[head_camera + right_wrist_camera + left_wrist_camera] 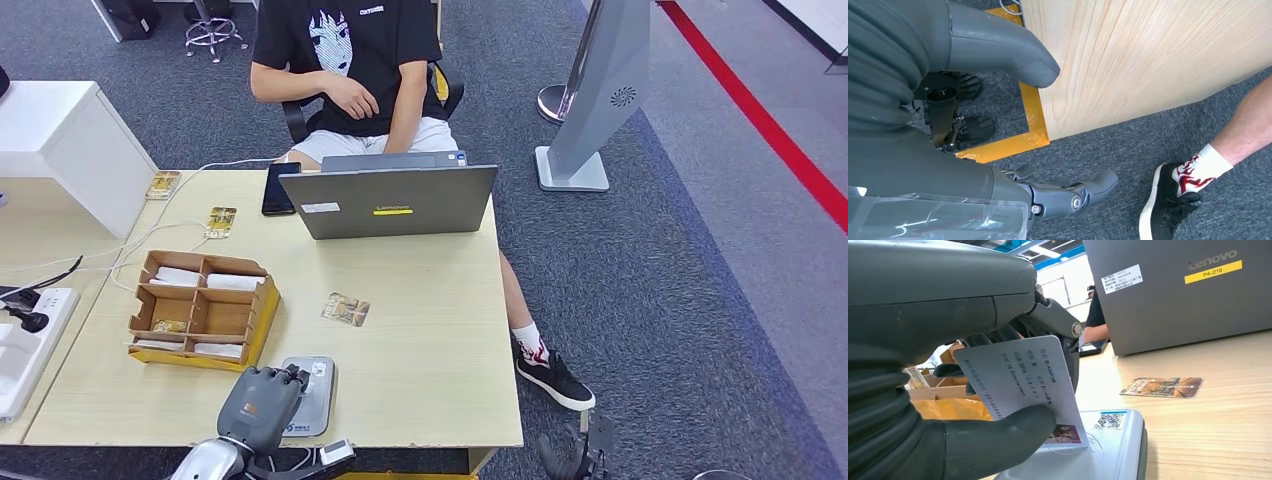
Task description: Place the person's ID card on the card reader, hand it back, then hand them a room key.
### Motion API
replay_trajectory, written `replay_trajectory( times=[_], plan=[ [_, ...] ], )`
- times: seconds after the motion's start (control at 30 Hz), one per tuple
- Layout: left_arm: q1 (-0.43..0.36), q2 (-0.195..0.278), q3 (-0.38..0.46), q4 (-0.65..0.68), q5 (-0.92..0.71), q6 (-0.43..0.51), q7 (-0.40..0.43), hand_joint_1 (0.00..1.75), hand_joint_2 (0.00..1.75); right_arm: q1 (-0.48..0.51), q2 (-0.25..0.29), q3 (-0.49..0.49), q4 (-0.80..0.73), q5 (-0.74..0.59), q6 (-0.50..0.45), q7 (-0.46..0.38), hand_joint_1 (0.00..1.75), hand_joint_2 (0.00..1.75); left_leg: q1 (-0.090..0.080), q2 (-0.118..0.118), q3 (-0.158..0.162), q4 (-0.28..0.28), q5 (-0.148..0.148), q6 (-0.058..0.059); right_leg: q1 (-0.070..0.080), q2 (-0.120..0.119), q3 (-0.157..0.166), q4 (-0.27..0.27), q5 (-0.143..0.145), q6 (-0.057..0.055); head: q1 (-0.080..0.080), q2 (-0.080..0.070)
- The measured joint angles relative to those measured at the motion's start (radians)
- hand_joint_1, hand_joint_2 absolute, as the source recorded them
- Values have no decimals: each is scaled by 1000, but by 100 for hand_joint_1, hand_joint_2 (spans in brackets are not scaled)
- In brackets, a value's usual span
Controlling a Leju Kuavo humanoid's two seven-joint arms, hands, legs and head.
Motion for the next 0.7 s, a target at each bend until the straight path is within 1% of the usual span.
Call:
replay_trajectory(
  times=[0.33, 0.47, 0.57, 0.7],
  plan=[
    [-4, 5, 0, 6, 9, -29, 16, 175, 175, 0, 0, 0, 1, -3, 5, 0, 0, 175, 0, 0, 0, 0, 0, 0, 0, 0, 0, 0, 0, 0, 0, 0],
    [-4, 6, 0, 5, 4, 6, 24, 175, 175, 0, 0, 0, 1, -5, 5, -1, 0, 175, 0, 0, 0, 0, 0, 0, 0, 0, 1, 0, 0, 0, 0, 0],
    [-4, 3, 6, -21, 1, 42, 27, 175, 175, 2, 0, 0, 0, -5, 4, -2, 0, 175, 0, 0, 0, 0, 0, 0, 0, 0, 0, 0, 0, 0, 0, 0],
    [-17, -6, 29, -82, 4, 37, 18, 175, 175, 4, 0, 0, -1, 0, 1, -3, 0, 175, 0, 0, 0, 0, 0, 0, 0, 0, 0, 0, 0, 0, 0, 0]
  ],
)
